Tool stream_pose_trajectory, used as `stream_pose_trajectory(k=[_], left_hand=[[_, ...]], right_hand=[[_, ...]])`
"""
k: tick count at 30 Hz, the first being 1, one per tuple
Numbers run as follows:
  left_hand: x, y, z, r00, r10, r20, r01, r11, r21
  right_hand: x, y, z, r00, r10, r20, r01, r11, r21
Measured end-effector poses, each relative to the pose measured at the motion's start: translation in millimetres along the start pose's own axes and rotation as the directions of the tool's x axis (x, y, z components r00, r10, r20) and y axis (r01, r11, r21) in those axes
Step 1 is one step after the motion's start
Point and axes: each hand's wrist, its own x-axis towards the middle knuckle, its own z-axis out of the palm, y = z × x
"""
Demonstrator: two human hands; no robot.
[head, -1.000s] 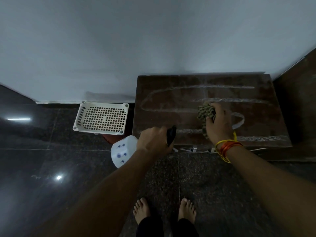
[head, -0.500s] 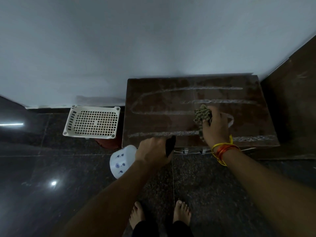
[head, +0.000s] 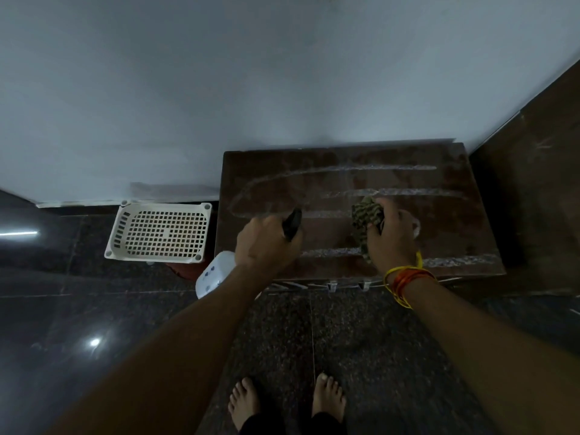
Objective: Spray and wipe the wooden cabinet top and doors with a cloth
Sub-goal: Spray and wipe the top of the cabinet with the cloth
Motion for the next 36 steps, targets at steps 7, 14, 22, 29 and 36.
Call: stream_pose_trajectory(k=[7,14,22,29,36], left_hand=[[9,3,3,0.999,-0.046,-0.001,0.046,0.993,-0.109],[4,-11,6,0.999,0.023,0.032,-0.021,0.997,-0.078],[-26,-47,7,0.951,0.17,0.258,-0.187,0.981,0.046],[-47,-66,4,0.909,0.284,0.305,-0.306,0.952,0.025],[-66,-88,-6,0.9,0.336,0.279,-0.348,0.937,-0.004]], right_hand=[[6,2,3,1.0,0.003,0.02,-0.003,1.0,0.018],[10,1,2,1.0,-0.018,0.023,0.017,1.0,0.023],[5,-3,10,0.999,0.007,0.037,-0.006,1.0,-0.013],[-3,-6,24,0.998,-0.007,0.056,0.007,1.0,-0.002],[-10,-7,35,0.996,0.002,0.091,-0.003,1.0,0.005]])
